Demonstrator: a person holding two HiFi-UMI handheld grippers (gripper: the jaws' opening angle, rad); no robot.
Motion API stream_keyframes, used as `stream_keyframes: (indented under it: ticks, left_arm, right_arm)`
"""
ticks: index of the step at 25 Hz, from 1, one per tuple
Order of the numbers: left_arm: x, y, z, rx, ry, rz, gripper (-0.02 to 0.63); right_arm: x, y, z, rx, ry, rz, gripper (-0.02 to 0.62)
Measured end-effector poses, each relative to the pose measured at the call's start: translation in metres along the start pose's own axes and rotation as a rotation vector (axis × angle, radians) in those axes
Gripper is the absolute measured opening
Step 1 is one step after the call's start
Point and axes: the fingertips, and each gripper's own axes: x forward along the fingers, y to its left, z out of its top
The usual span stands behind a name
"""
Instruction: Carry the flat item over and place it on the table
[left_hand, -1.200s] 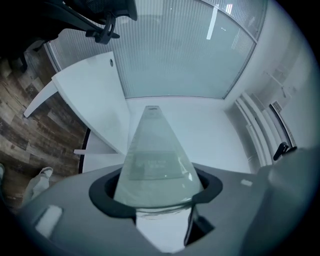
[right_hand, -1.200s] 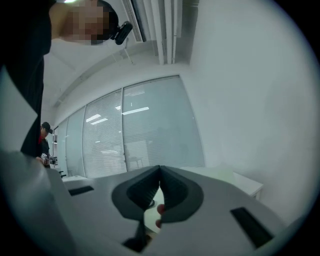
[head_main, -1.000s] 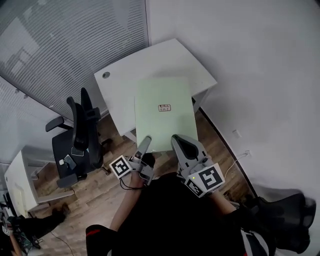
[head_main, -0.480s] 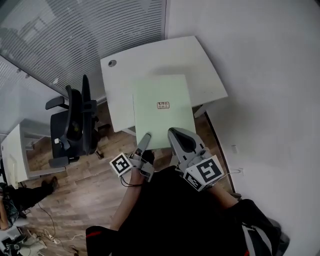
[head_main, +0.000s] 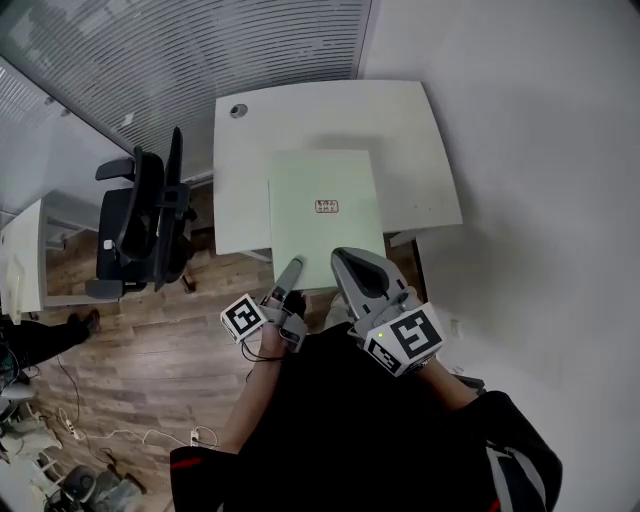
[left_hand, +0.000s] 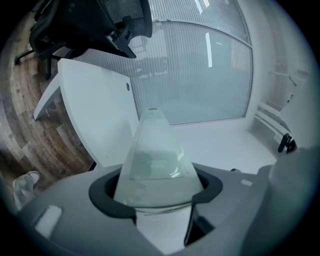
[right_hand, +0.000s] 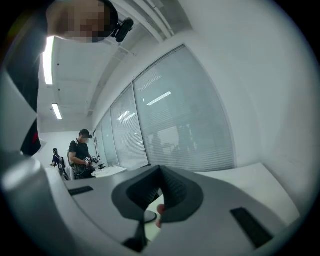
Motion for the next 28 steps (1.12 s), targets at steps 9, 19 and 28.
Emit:
stream_keyframes:
  ticks: [9, 19, 28]
  left_arm:
    - [0.025, 0.031, -0.001, -0.028, -0.127, 0.035, 0.282]
    - [0.029, 0.063, -0.002, -0.039, -0.184, 0.09, 0.282]
    - [0.04, 0.096, -0.005, -0.104, -0.205, 0.124, 0.282]
  right_arm:
    - [0.007, -0.031, -0.005, -0.014, 0.055, 0.103, 0.001]
    - [0.007, -0.029, -0.023, -0.01, 0.09, 0.177, 0.0]
    - [0.008, -0.025, -0.035, -0.024, 0.136, 0.171, 0.0]
